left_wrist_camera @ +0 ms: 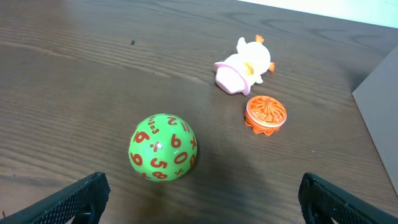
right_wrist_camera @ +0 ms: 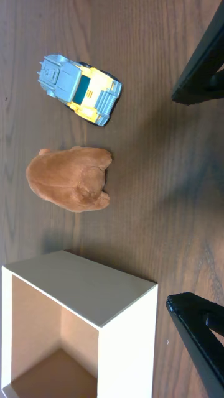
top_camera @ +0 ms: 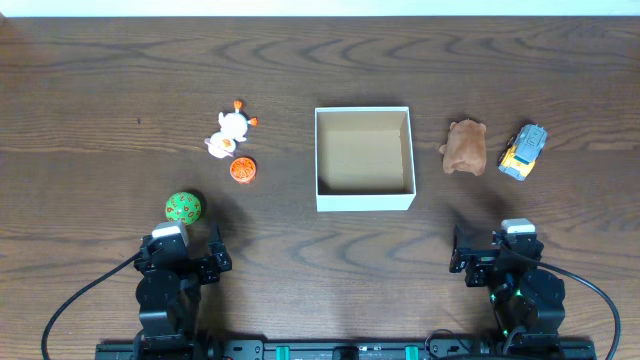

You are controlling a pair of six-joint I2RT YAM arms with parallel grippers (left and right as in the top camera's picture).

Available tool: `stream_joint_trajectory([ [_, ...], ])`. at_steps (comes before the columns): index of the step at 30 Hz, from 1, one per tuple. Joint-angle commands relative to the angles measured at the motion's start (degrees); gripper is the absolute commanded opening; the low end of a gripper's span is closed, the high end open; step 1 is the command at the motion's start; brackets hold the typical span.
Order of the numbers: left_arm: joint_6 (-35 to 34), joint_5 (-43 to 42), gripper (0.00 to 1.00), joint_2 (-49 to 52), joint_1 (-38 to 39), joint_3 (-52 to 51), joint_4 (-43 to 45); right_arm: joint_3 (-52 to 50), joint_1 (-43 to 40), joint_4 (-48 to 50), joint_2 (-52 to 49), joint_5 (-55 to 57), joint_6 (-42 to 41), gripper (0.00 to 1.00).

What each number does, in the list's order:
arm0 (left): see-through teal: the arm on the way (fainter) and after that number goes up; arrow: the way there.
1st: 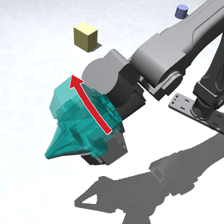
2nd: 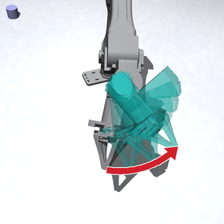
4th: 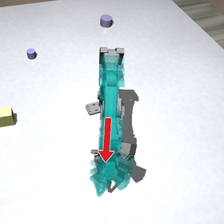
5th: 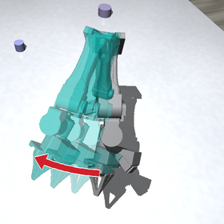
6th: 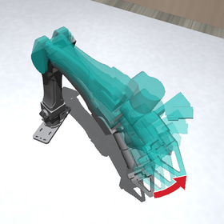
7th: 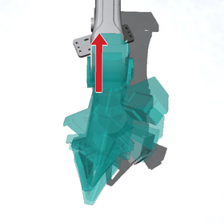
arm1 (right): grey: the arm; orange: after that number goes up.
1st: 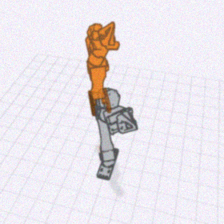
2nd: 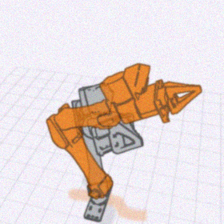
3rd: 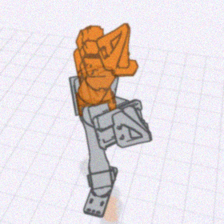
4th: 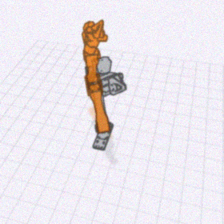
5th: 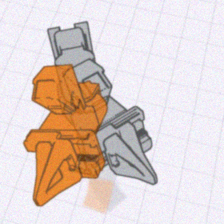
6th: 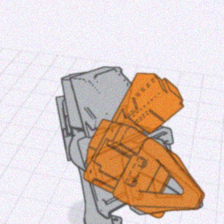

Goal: Pack container
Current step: 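Move the right gripper toward the brown plush bear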

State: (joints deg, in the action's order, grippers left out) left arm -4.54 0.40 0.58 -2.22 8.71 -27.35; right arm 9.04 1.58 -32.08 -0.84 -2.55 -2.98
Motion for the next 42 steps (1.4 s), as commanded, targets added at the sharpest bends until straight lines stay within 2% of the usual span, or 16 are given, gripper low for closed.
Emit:
stream_joint_trajectory([
  [1,-0.5,0.04,0.98,-0.35,-0.22,-0.98,0.02,-0.55,-0.46,-0.07,0.48,0.63,-0.81,0.99],
  [19,-0.5,0.04,0.98,-0.35,-0.22,-0.98,0.04,-0.55,-0.44,-0.02,0.48,0.28,-1.22,0.99],
  [25,-0.79,0.0,0.98,-0.35,-0.22,-0.98,0.33,-0.55,-0.44,1.2,0.48,-4.96,-11.47,0.99],
  [27,-2.23,0.0,0.98,-0.35,-0.22,-0.98,0.31,-0.55,-0.44,1.25,0.48,-8.04,-13.77,0.99],
  [33,-8.48,0.0,0.98,-0.28,-0.22,1.6,0.28,1.09,-0.44,2.54,0.11,-9.92,-11.63,0.99],
  [38,-8.48,0.02,0.98,4.42,-0.24,8.11,-0.02,9.16,-0.44,2.19,-7.5,-9.9,-7.74,0.99],
  [42,-9.62,-0.02,0.98,13.88,-0.22,14.51,-0.72,19.15,-0.44,0.22,-20.35,-9.9,-6.1,0.99],
])
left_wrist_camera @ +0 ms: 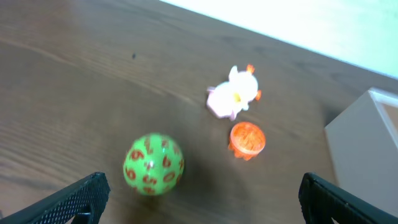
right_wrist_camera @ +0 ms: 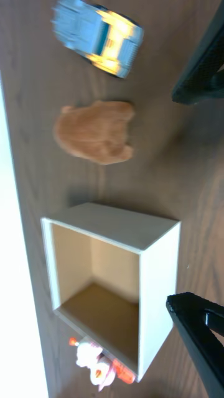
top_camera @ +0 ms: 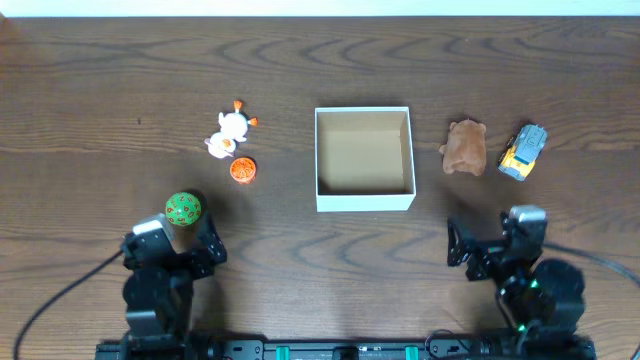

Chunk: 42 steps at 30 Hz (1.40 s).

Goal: Pack container
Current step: 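Move the right gripper toward the brown plush bear, then grasp the brown plush bear with the right gripper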

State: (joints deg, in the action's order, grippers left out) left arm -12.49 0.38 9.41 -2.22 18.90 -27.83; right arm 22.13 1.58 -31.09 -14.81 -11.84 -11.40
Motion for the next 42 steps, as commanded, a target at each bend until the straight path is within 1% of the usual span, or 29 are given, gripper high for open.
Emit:
stream_joint_trajectory([
  [1,-1.66,-0.02,0.98,8.22,-0.24,6.49,-0.83,9.55,-0.44,-2.25,-10.47,-0.61,2.78,0.99],
  [9,-1.55,0.02,0.98,36.76,-0.24,27.69,-11.87,40.61,-0.44,-21.57,-42.77,-0.13,10.62,0.99],
  [12,-1.29,0.0,0.98,47.56,-0.24,36.2,-17.66,52.17,-0.46,-28.96,-54.45,3.02,12.22,0.99],
  [15,0.5,0.02,0.98,57.66,-0.24,44.06,-23.39,61.07,-0.48,-32.79,-64.24,5.22,12.37,0.99],
  [17,1.29,0.02,0.98,62.99,-0.24,47.84,-26.34,65.2,-0.57,-33.18,-69.83,4.07,12.33,0.99],
  [20,1.27,0.04,0.98,68.81,-0.24,50.6,-28.46,67.71,-0.55,-32.96,-75.58,0.2,12.31,0.99],
  [24,1.27,0.07,0.98,72.85,-0.24,50.62,-28.41,67.67,-0.55,-32.11,-80.52,1.25,12.31,0.99],
  [26,1.27,0.07,0.98,74.05,-0.24,50.62,-28.3,67.65,-0.57,-31.78,-82.9,3.52,11.87,0.99],
  [29,1.27,0.07,0.98,74.99,-0.24,50.62,-28.26,67.65,-0.57,-30.67,-86.29,10.54,8.41,0.99],
  [30,1.25,0.07,0.98,75.21,-0.24,50.62,-28.3,67.65,-0.55,-30.01,-87.49,11.32,8.44,0.99],
  [39,1.27,0.07,0.98,75.36,-0.24,50.6,-28.28,67.65,-0.48,-27.19,-98.88,11.19,8.24,0.99],
  [40,1.25,0.07,0.98,75.36,-0.24,50.6,-28.28,67.65,-0.5,-26.91,-100.19,11.19,8.24,0.98],
  [42,1.27,0.07,0.98,75.36,-0.24,50.6,-28.28,67.65,-0.57,-26.27,-102.97,11.3,8.2,0.9],
])
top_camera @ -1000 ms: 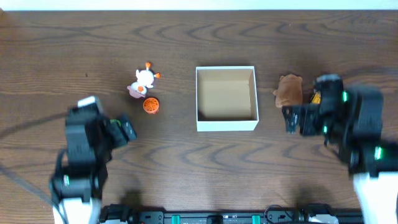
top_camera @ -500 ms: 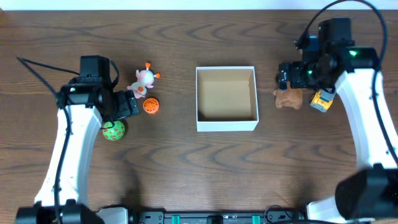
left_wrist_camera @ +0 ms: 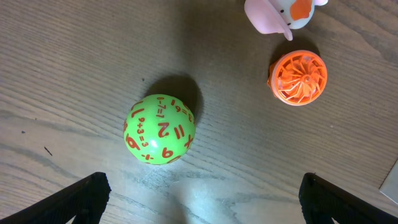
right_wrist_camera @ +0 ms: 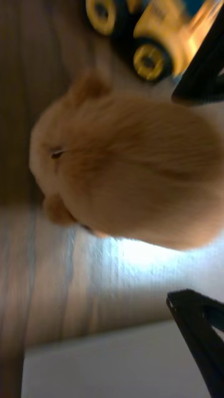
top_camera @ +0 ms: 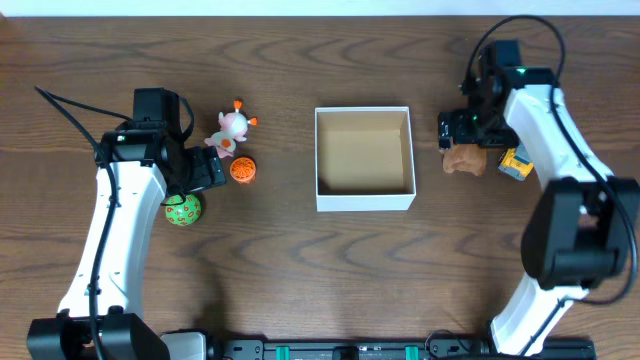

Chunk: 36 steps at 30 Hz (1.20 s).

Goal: Pack container
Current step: 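Grasp the brown plush bear with the right gripper, then carry the bear into the white box and release it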

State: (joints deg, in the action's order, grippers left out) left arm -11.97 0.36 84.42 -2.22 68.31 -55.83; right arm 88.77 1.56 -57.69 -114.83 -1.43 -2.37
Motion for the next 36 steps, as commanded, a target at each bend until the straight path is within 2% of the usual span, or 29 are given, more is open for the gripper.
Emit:
stream_joint_trajectory([
  [1,0.74,0.09,0.98,0.35,-0.24,1.18,-0.28,1.01,-0.55,0.52,-3.93,0.87,-1.31,0.85],
  [2,0.74,0.09,0.98,0.35,-0.24,1.18,-0.28,1.01,-0.59,0.61,-4.96,0.9,-2.05,0.75],
  [4,0.74,0.09,0.98,0.35,-0.24,1.18,-0.28,1.01,-0.74,0.63,-6.08,0.81,-3.28,0.46],
  [6,0.74,0.09,0.98,0.35,-0.24,1.18,-0.28,1.03,-0.81,0.07,-5.88,0.79,-3.85,0.23],
  [8,0.72,0.09,0.98,0.35,-0.24,1.18,-0.28,1.09,-0.74,-0.42,-4.57,0.79,-4.48,0.08],
  [10,0.74,0.09,0.98,0.35,-0.24,1.18,-0.28,1.22,-0.42,-1.01,-2.21,0.79,-4.5,0.01],
  [16,0.72,0.09,0.98,0.35,-0.24,1.18,-0.28,1.31,3.69,-1.44,11.17,-1.81,-6.05,0.01],
  [23,0.74,0.09,0.98,0.35,-0.24,1.18,-0.28,1.33,13.6,-0.31,24.2,-3.78,-11.87,0.01],
  [28,0.74,0.09,0.98,0.35,-0.24,1.18,-0.28,0.98,20.96,1.95,23.26,-1.7,-18.03,0.01],
  [33,0.74,0.09,0.98,0.35,-0.24,1.18,-0.28,0.39,25.81,4.76,17.31,-0.87,-22.53,0.01],
  [36,0.74,0.09,0.98,0.35,-0.24,1.18,-0.28,0.39,27.04,5.01,13.27,1.27,-23.37,0.06],
])
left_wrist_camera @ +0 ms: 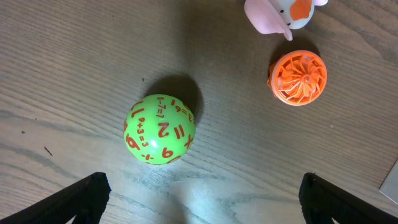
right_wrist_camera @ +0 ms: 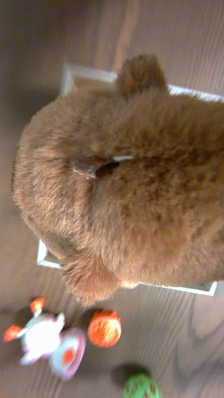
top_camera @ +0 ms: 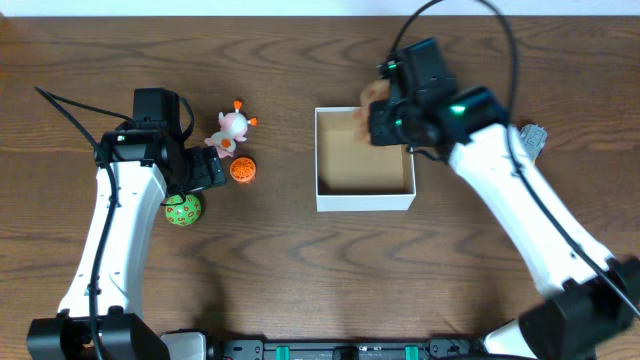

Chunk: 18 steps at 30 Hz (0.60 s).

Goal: Pack container
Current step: 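Carry the bear into the white box and release it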

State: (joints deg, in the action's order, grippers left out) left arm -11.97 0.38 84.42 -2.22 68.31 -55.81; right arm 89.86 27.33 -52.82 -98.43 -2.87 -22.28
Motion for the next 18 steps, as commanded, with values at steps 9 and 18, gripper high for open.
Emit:
stream_joint_trajectory([
  [9,0.74,0.07,0.98,0.35,-0.24,1.18,-0.31,-0.7,-1.2,0.61,-11.43,7.19,-3.39,0.11],
  [18,0.74,0.07,0.98,0.35,-0.24,1.18,-0.31,-0.7,-2.62,1.29,-13.84,7.17,-3.43,0.23],
])
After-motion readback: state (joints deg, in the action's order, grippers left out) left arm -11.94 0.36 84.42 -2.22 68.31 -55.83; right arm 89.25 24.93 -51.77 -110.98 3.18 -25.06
